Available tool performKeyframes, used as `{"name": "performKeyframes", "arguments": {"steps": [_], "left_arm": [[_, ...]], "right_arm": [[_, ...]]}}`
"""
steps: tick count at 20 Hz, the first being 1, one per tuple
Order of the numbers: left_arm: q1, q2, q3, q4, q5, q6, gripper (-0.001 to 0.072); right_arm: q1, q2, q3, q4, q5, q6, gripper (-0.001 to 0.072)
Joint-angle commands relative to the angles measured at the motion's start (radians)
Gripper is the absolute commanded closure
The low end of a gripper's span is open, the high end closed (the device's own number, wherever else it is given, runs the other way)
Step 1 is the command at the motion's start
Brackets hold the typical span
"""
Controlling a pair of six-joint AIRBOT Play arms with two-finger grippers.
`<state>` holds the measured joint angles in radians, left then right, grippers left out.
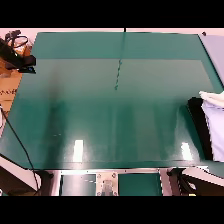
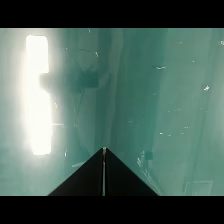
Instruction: Fold the shirts.
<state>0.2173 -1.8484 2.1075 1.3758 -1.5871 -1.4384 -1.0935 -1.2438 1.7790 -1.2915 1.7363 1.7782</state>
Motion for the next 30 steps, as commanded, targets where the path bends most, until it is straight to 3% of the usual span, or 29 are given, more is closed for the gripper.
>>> {"name": "performKeyframes", "arguments": {"steps": [1,4,9,10,11,12,13,14,18,19,20,21,24,30], "left_arm": [[0.000,0.000,0.000,0.000,-0.005,0.000,0.0684],[0.000,0.000,0.000,0.000,-0.013,0.000,0.0684],[0.000,0.000,0.000,-0.011,-0.015,-0.001,0.0684],[0.000,0.000,0.000,-0.014,-0.018,-0.001,0.0684],[0.000,0.000,0.000,-0.018,-0.020,-0.001,0.0684],[0.000,0.000,0.000,-0.021,-0.020,-0.001,0.0684],[0.000,0.000,0.000,-0.022,-0.019,-0.001,0.0684],[0.000,0.000,0.000,-0.022,-0.019,-0.001,0.0684],[0.000,0.001,0.000,-0.037,-0.019,-0.002,0.0685],[0.000,0.001,0.000,-0.062,-0.023,-0.002,0.0685],[0.000,0.002,0.000,-0.091,-0.032,-0.004,0.0685],[0.000,0.004,0.000,-0.116,-0.046,-0.016,0.0686],[-0.020,0.029,-0.015,-0.144,-0.089,-0.023,0.0685],[-0.174,0.301,-0.402,-0.144,0.045,-0.030,0.0686]], "right_arm": [[-0.013,0.029,-0.143,-0.132,0.055,0.003,0.0695],[-0.013,0.049,-0.280,-0.263,0.056,0.002,0.0694],[-0.013,0.049,-0.452,-0.296,-0.029,-0.006,0.0692],[-0.013,0.049,-0.482,-0.299,-0.027,-0.005,0.0649],[-0.013,0.049,-0.510,-0.312,-0.022,-0.005,0.0483],[-0.013,0.048,-0.535,-0.341,0.000,-0.004,0.0252],[-0.013,0.046,-0.544,-0.372,0.027,0.003,0.0096],[-0.013,0.042,-0.537,-0.376,0.036,0.003,0.0096],[0.030,0.012,-0.403,-0.241,0.013,0.021,0.0100],[0.060,0.008,-0.369,-0.190,-0.012,0.021,0.0164],[0.101,0.008,-0.341,-0.136,-0.049,0.019,0.0487],[0.153,0.008,-0.323,-0.093,-0.093,0.010,0.0669],[0.346,0.010,-0.319,-0.052,-0.212,0.010,0.0692],[0.866,0.010,-0.449,-0.059,-0.376,-0.068,0.0692]]}}
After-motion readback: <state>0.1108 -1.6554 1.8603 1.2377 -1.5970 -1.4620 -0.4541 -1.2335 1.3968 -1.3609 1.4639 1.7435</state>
